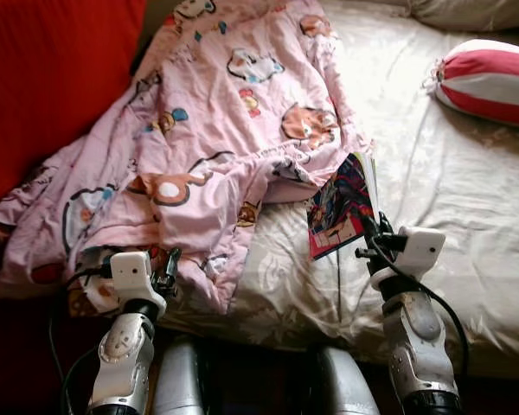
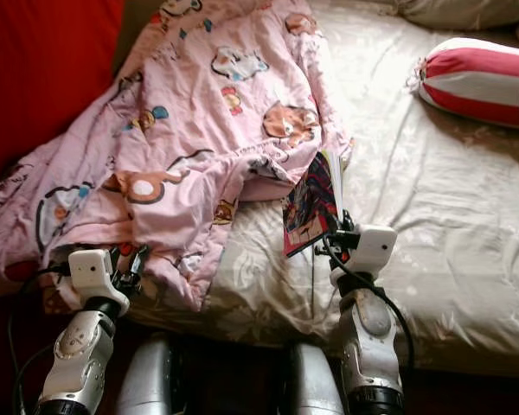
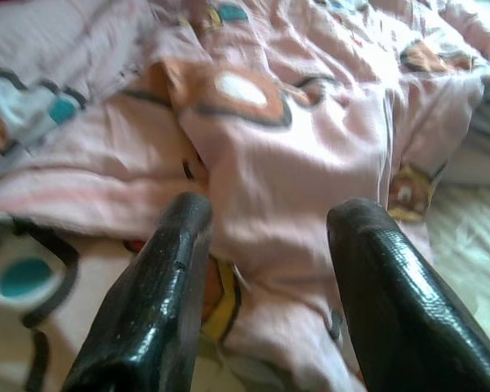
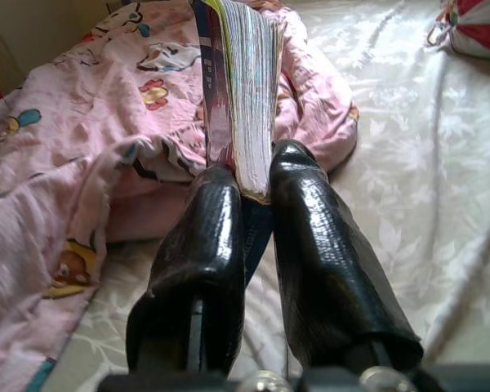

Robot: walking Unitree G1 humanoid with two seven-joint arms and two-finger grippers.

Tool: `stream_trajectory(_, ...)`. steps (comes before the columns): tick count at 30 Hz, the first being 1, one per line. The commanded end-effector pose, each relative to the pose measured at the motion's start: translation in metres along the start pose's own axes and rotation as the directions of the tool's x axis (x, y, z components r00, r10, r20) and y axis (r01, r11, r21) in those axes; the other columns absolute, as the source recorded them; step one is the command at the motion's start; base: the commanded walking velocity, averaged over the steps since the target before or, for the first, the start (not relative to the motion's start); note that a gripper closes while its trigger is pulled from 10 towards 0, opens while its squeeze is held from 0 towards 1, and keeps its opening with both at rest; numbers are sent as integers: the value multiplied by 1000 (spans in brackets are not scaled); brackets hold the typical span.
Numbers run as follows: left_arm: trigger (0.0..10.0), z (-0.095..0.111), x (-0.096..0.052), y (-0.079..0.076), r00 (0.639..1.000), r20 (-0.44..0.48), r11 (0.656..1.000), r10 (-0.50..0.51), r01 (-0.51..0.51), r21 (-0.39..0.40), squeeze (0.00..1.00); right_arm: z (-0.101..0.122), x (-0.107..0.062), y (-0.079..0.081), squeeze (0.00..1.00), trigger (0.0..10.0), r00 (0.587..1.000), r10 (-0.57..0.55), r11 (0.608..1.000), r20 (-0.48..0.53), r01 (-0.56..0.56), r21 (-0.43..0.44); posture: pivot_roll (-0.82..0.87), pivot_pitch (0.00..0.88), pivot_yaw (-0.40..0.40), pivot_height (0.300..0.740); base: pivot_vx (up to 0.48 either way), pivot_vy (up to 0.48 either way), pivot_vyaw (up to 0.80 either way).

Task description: Clean up the room

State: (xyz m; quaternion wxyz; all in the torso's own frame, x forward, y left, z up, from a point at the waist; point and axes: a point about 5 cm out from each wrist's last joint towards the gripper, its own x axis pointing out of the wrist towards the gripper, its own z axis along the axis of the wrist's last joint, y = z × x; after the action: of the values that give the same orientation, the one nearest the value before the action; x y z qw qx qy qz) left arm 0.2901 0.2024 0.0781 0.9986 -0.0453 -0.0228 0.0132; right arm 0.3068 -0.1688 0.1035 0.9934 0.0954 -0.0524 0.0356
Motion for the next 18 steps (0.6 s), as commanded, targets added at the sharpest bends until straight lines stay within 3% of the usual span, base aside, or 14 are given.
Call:
stream_trajectory(1, 10000, -5, -3, 5, 1000, -11, 1000, 14, -14, 4, 0, 3, 0, -3, 0, 10000, 1000, -6, 1000, 15, 6, -7, 83, 124, -80, 696, 0, 0, 0)
stream_trajectory(8, 10000, -6, -4, 6, 1000, -5, 1000, 16, -16, 5, 0, 4, 1, -4, 0, 10000, 1000, -4, 1000, 18, 4, -9, 84, 105, -83, 740, 0, 0, 0)
stream_trajectory(18, 10000, -6, -5, 11, 1000, 0, 1000, 26, -26, 11, 0, 3, 2, -4, 0, 10000, 1000, -15, 1000, 18, 15, -13, 86, 104, -88, 740, 0, 0, 0)
